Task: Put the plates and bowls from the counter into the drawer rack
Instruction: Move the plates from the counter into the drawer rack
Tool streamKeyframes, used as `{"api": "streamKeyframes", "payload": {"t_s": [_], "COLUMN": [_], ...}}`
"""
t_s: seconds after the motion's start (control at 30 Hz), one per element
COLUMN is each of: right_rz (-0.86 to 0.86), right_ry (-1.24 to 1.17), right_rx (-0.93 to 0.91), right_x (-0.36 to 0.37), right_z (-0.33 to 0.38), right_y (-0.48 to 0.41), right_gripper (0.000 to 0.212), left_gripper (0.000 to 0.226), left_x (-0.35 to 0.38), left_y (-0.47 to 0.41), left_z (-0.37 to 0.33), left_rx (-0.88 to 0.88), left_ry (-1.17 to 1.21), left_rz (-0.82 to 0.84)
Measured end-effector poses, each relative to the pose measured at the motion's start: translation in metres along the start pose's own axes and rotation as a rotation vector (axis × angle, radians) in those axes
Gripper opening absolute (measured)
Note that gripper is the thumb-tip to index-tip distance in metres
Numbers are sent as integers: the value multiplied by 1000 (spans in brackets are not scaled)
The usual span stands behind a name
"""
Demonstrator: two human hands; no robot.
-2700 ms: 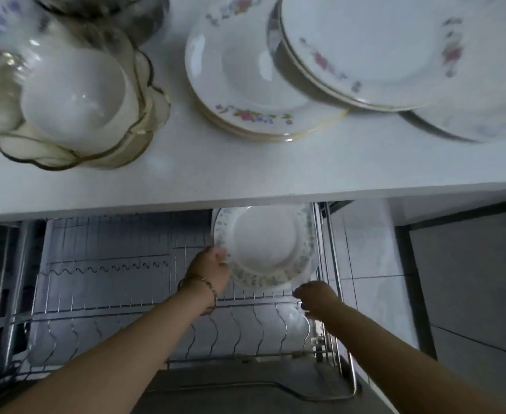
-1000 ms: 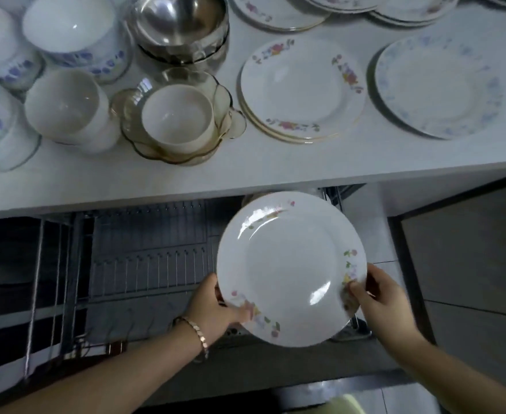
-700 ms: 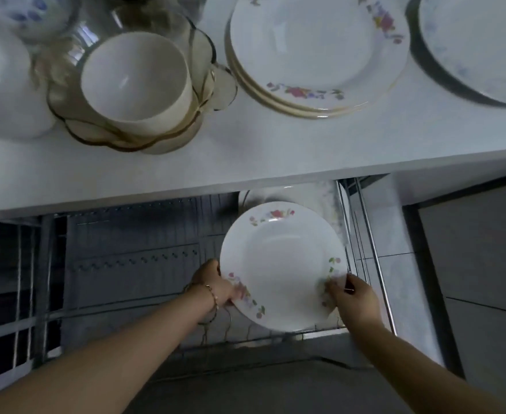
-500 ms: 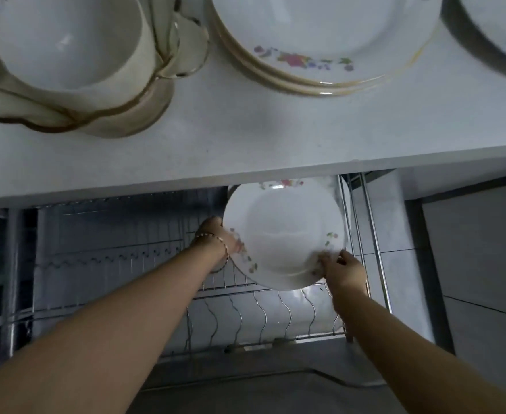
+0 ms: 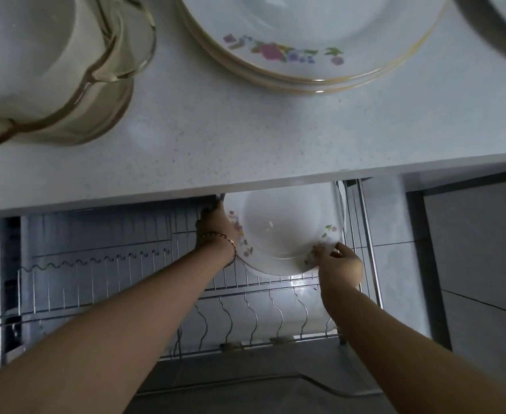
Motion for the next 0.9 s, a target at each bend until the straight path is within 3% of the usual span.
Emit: {"api": "streamKeyframes", "payload": {"t_s": [0.1, 0.17, 0.27, 0.33, 0.4, 0.53, 0.67, 0.9], "right_rz": [-16, -19, -42, -58, -35, 29, 51, 90], "right_ry": [-26, -27, -15, -12, -100, -223, -281, -247], "right_rx": [1, 9, 81, 173, 251, 198, 178, 150], "right_x": [1, 4, 10, 13, 16, 18, 15, 28], "right_z": [-3, -4, -8, -12, -14, -15, -15, -22], "right_y": [0, -1, -3, -3, -1, 1, 5, 15], "right_gripper": [24, 28, 45, 57, 60, 42, 39, 31], "left_gripper": [53, 65, 78, 57, 39, 37, 38, 35], "left_x": [-5, -12, -18, -14, -12, -12, -9, -13], "left_y": [-2, -4, -7, -6, -3, 3, 4, 1], "left_z": [3, 5, 10, 13, 14, 16, 27, 50], "left_rx": [-7, -17, -177, -237, -205, -216, -254, -217], "left_ry": [8, 16, 305, 446, 474, 535, 539, 532], "left_rz": [-4, 7, 172, 280, 286, 320, 390, 256]}}
Point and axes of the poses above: each hand's wrist, its own y-axis away from the middle knuckle, its own x-axis out of the palm, z = x × y, the point moved 4 cm from there along -y, towards the middle knuckle, and after that the axes turned 6 degrees about -x, right-handed, at the moved point
